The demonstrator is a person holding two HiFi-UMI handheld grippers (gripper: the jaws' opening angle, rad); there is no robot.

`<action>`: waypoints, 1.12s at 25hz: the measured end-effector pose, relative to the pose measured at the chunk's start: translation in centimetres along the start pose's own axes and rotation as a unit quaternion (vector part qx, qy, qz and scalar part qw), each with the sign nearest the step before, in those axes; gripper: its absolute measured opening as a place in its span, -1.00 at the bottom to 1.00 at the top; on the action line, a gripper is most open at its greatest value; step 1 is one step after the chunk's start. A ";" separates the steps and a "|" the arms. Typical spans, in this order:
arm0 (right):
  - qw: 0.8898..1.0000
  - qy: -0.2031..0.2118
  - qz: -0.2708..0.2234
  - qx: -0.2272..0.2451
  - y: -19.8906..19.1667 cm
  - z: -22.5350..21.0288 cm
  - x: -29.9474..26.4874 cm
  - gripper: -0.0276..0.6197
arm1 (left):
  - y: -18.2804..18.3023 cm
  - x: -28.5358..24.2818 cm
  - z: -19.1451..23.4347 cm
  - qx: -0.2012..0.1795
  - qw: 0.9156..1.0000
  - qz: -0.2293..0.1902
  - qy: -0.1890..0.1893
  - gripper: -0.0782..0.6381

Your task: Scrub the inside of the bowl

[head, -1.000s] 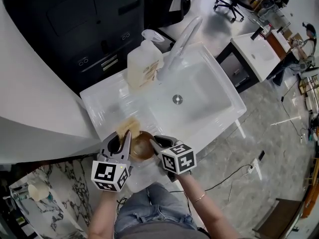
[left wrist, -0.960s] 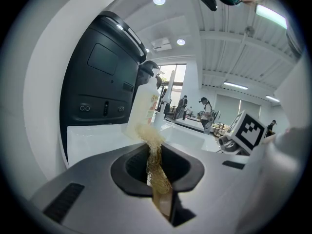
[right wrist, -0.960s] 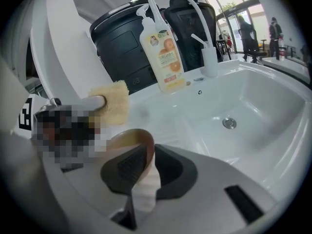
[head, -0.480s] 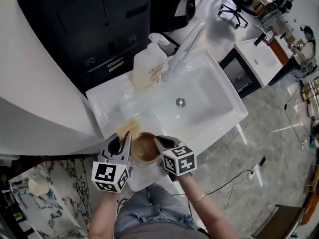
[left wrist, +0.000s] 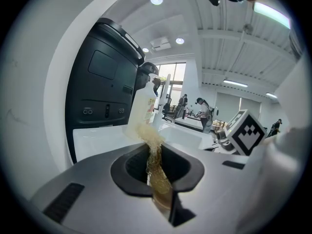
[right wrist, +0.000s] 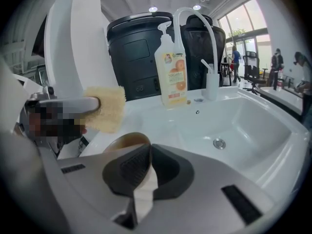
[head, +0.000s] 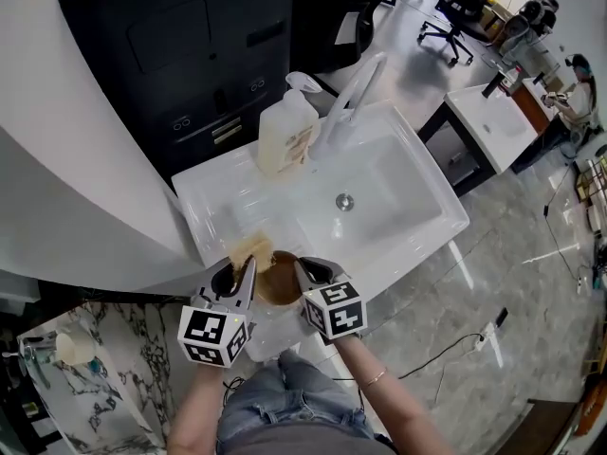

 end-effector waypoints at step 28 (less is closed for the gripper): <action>0.999 -0.033 -0.014 0.040 0.3 1.0 0.6 -0.84 | -6.6 -2.4 -3.8 -0.094 0.987 0.134 -0.007 -0.65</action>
Point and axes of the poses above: the fingertips, and each gripper's own axes: x backward along the fingers, z to its left, y out of its top, the point moved 2 cm from there along x, backward along the fingers, and after that the axes turned 15 degrees about y, right-handed, at the moved point
